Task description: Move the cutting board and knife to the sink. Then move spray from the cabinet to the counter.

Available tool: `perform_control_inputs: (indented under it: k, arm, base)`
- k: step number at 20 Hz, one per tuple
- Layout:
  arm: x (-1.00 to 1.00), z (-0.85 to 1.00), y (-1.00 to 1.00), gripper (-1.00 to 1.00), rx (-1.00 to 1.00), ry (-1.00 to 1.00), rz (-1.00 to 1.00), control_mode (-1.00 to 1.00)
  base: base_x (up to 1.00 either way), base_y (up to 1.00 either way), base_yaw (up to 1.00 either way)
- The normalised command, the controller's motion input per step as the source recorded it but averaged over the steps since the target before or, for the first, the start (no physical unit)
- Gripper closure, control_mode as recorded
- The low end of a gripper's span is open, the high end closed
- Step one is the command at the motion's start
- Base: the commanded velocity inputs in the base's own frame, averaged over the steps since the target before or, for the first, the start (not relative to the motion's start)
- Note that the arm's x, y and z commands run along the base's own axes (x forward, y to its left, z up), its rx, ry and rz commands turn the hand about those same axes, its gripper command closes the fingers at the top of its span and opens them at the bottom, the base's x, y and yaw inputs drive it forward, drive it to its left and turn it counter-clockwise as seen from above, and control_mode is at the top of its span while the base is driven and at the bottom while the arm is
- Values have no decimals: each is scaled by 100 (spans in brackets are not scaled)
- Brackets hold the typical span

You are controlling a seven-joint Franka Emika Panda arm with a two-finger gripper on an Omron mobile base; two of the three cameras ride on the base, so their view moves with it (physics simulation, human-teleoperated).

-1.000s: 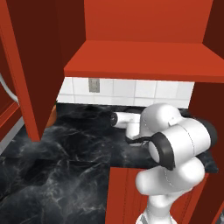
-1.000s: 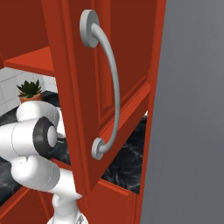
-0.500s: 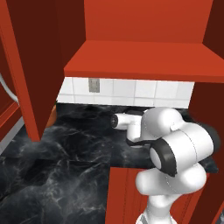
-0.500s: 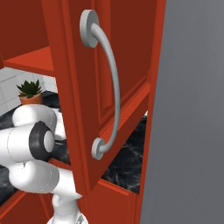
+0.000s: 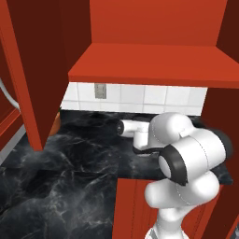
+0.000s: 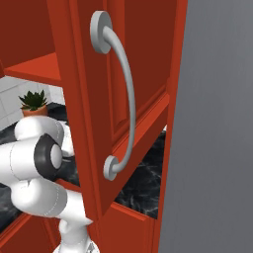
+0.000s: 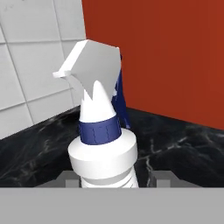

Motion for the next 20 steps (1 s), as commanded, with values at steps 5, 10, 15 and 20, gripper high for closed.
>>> perform_control_inputs:
  k: [5, 10, 15, 20]
  arm:
    - [-10, -50, 7, 100, 0, -33, -14, -100]
    - [-13, -53, 8, 100, 0, -37, -15, -100]
    - [-4, -63, 7, 100, 1, -33, -15, -100]
    - [0, -72, 7, 100, 2, -28, -15, -100]
  base:
    - [0, 0, 0]
    - [0, 0, 0]
    - [0, 0, 0]
    - [0, 0, 0]
